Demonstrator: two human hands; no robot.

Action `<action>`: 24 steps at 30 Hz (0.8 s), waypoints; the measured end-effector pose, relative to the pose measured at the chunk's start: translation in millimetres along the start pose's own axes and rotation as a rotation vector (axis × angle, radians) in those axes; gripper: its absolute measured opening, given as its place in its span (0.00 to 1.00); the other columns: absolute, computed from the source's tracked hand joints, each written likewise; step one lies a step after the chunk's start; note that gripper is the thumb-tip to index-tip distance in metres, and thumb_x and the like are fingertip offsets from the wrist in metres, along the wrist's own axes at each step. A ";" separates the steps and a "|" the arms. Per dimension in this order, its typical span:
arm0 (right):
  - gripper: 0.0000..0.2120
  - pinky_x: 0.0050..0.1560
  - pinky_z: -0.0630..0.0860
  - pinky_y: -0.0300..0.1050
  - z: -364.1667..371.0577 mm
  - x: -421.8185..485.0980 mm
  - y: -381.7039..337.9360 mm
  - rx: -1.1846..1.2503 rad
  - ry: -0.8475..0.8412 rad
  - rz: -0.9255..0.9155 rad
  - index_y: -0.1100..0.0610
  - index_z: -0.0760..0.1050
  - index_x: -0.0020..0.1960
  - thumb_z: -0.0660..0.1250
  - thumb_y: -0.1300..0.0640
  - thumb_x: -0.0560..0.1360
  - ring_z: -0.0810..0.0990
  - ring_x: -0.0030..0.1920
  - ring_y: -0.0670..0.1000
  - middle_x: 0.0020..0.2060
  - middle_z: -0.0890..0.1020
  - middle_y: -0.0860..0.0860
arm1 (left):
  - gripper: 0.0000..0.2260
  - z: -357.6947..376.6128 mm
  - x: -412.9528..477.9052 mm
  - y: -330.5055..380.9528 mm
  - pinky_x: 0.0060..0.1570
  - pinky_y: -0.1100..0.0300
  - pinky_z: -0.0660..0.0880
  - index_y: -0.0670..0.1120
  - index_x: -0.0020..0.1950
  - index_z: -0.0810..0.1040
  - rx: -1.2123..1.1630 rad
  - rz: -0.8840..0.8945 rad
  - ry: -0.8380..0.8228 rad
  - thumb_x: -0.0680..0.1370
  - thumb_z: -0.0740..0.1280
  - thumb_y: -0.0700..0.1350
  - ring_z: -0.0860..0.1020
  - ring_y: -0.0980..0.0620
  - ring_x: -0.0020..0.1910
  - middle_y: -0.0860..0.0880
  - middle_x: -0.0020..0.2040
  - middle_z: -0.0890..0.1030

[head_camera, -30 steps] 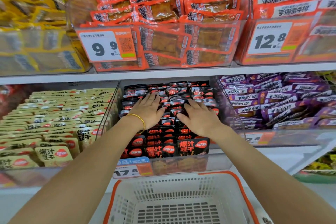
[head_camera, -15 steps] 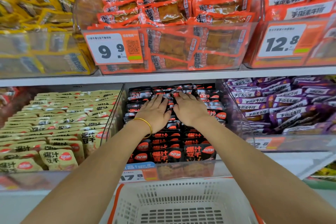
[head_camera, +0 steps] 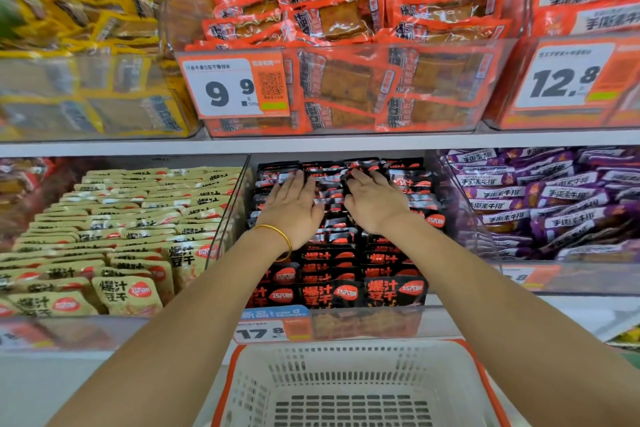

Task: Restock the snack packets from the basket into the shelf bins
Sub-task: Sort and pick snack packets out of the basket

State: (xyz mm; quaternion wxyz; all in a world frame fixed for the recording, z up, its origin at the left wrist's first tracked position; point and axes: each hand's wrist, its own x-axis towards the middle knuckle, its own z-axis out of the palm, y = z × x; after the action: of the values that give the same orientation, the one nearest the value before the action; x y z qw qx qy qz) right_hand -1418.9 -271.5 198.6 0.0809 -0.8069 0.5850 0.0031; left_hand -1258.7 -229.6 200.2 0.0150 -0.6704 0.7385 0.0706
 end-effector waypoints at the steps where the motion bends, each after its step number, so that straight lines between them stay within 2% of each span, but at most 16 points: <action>1: 0.25 0.75 0.51 0.56 -2.3 -0.4 -0.9 0.015 0.008 -0.007 0.53 0.51 0.77 0.47 0.49 0.82 0.47 0.76 0.55 0.77 0.49 0.48 | 0.26 0.5 -2.5 -4.5 0.74 0.54 0.39 0.46 0.78 0.42 0.011 -0.032 0.008 0.83 0.44 0.54 0.40 0.50 0.77 0.46 0.78 0.40; 7: 0.27 0.75 0.49 0.55 0.2 -14.5 -6.2 0.032 -0.053 -0.063 0.51 0.43 0.78 0.45 0.45 0.82 0.46 0.77 0.53 0.77 0.47 0.48 | 0.27 3.4 -10.4 -18.4 0.74 0.52 0.39 0.47 0.78 0.40 0.009 -0.105 -0.108 0.82 0.42 0.57 0.39 0.50 0.76 0.47 0.78 0.38; 10: 0.28 0.74 0.50 0.54 -8.7 -32.7 0.9 0.097 0.042 -0.049 0.52 0.43 0.78 0.45 0.43 0.82 0.47 0.77 0.53 0.77 0.46 0.49 | 0.27 -3.6 -18.5 -17.6 0.74 0.52 0.40 0.48 0.78 0.42 -0.013 -0.100 -0.114 0.82 0.42 0.57 0.40 0.51 0.77 0.47 0.78 0.39; 12: 0.29 0.74 0.50 0.54 -8.4 -51.9 2.0 0.118 0.080 -0.022 0.54 0.46 0.78 0.44 0.42 0.81 0.47 0.77 0.53 0.77 0.48 0.51 | 0.26 -2.4 -31.1 -8.0 0.75 0.53 0.40 0.49 0.78 0.42 -0.026 -0.036 -0.096 0.82 0.42 0.57 0.40 0.51 0.77 0.48 0.78 0.39; 14: 0.31 0.75 0.48 0.54 -0.5 -69.6 -1.4 0.080 0.024 -0.004 0.55 0.46 0.78 0.42 0.40 0.80 0.47 0.77 0.53 0.77 0.48 0.51 | 0.25 1.4 -44.1 4.5 0.75 0.52 0.40 0.50 0.78 0.41 -0.026 0.026 -0.119 0.83 0.42 0.56 0.39 0.51 0.76 0.48 0.78 0.39; 17: 0.33 0.75 0.44 0.54 10.4 -76.8 -7.2 0.000 -0.071 -0.034 0.55 0.46 0.78 0.39 0.37 0.79 0.45 0.77 0.52 0.77 0.47 0.50 | 0.25 2.4 -50.9 10.3 0.75 0.52 0.40 0.50 0.78 0.41 -0.009 0.021 -0.184 0.83 0.41 0.56 0.39 0.51 0.76 0.49 0.78 0.38; 24: 0.34 0.75 0.43 0.54 6.8 -75.6 -7.2 -0.023 -0.138 -0.069 0.55 0.44 0.78 0.38 0.36 0.79 0.43 0.77 0.51 0.77 0.44 0.51 | 0.25 -0.4 -52.7 14.2 0.75 0.50 0.41 0.50 0.78 0.42 0.019 0.030 -0.207 0.83 0.42 0.56 0.39 0.51 0.76 0.49 0.78 0.39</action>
State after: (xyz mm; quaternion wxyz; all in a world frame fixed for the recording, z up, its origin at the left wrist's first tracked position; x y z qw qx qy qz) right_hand -1435.4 -197.1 200.4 0.1118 -0.8253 0.5499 0.0628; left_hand -1267.5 -176.3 207.9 0.0966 -0.6480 0.7437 0.1326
